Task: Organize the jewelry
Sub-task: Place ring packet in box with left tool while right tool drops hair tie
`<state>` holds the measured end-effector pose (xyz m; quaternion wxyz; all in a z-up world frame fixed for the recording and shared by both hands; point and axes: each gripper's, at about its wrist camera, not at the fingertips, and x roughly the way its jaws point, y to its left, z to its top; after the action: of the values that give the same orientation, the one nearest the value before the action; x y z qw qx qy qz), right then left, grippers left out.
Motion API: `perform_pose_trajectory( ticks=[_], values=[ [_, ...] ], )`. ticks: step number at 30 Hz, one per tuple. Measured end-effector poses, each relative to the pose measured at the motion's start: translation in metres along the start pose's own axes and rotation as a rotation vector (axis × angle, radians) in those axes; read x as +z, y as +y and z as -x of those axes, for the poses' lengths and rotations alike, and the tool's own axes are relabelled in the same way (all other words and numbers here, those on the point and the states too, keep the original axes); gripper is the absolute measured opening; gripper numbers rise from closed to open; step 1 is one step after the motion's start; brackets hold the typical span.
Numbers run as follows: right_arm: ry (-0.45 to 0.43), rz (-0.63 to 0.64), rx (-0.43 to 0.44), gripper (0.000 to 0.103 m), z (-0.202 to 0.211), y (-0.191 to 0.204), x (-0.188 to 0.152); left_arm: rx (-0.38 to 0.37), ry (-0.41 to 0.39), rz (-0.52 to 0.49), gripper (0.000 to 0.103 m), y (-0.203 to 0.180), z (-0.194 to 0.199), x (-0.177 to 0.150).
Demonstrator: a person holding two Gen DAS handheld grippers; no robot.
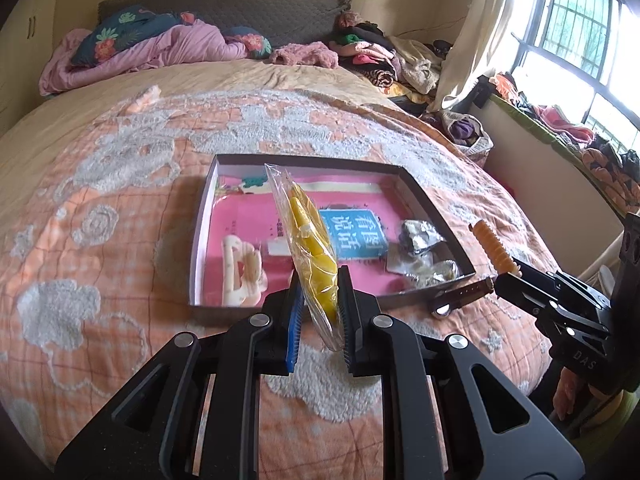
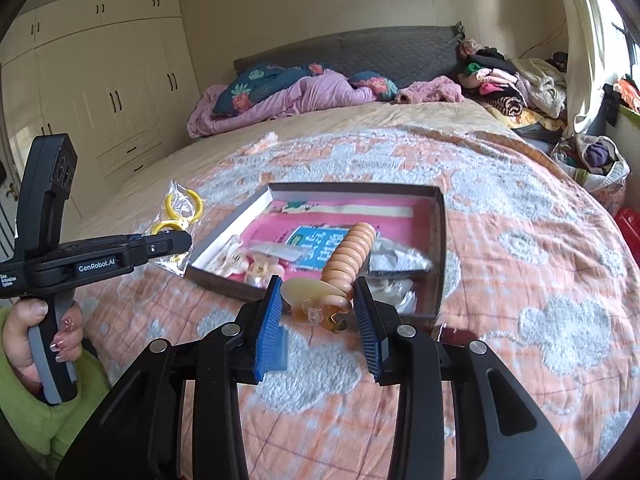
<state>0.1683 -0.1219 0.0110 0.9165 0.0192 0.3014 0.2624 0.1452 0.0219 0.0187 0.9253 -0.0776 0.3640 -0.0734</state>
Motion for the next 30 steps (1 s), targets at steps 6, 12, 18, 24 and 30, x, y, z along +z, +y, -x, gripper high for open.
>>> perform_pose_trajectory(
  ticks=[6,12,18,24,30],
  values=[
    [-0.038,-0.002,-0.021,0.035,0.001,-0.010,0.016,-0.015,-0.001,-0.017,0.010,-0.010,-0.009,0.010],
    [-0.063,-0.009,-0.038,0.035,0.001,-0.019,0.025,-0.022,0.005,-0.029,0.010,-0.019,-0.018,0.016],
    [-0.073,-0.021,-0.050,0.035,0.000,-0.026,0.029,-0.029,0.012,-0.043,0.010,-0.025,-0.027,0.021],
    [-0.076,-0.030,-0.059,0.035,-0.003,-0.032,0.031,-0.035,0.021,-0.051,0.010,-0.030,-0.037,0.024],
    [-0.066,-0.040,-0.063,0.035,-0.011,-0.038,0.029,-0.035,0.036,-0.056,0.010,-0.032,-0.047,0.024]
  ],
)
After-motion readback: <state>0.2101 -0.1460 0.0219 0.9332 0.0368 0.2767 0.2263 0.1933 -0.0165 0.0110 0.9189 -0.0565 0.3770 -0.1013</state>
